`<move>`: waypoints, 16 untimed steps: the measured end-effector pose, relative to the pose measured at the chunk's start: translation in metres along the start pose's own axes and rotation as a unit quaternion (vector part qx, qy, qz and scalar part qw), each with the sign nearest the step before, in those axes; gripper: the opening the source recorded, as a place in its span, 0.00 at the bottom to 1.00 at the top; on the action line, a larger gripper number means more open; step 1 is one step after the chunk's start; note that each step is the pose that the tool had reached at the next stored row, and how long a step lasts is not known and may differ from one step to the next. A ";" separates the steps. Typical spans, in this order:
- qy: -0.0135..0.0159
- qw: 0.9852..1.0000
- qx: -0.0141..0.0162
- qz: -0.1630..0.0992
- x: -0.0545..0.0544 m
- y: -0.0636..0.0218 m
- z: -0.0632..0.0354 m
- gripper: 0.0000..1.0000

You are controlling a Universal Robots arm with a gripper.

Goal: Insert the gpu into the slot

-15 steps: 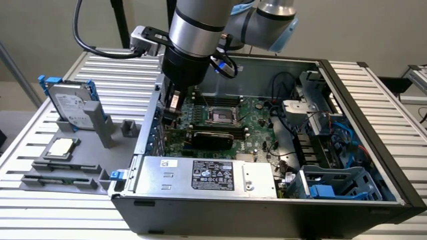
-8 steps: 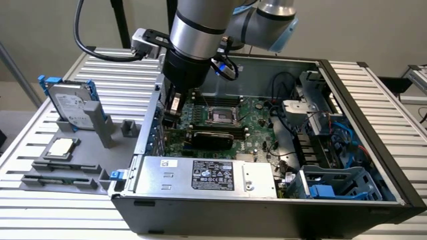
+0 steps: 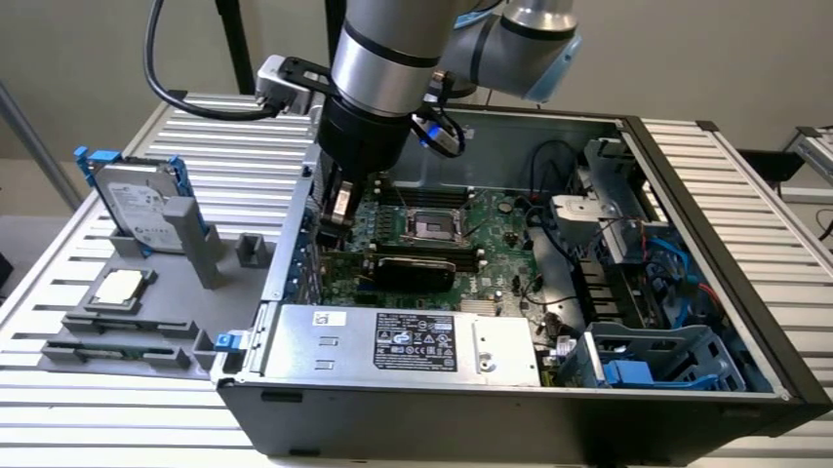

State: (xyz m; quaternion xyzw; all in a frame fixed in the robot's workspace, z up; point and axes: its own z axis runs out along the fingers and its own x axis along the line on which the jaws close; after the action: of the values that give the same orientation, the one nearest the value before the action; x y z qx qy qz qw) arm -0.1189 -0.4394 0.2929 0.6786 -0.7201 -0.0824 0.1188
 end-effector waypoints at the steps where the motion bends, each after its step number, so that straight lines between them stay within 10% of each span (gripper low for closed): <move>1: 0.000 1.000 0.000 0.000 0.000 0.0000 0.0000 0.11; 16: -0.001 1.000 -0.001 0.008 -0.004 0.0016 0.0008 0.11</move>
State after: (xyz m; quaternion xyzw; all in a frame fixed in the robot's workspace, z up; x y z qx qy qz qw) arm -0.1205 -0.4349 0.2924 0.6730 -0.7252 -0.0825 0.1197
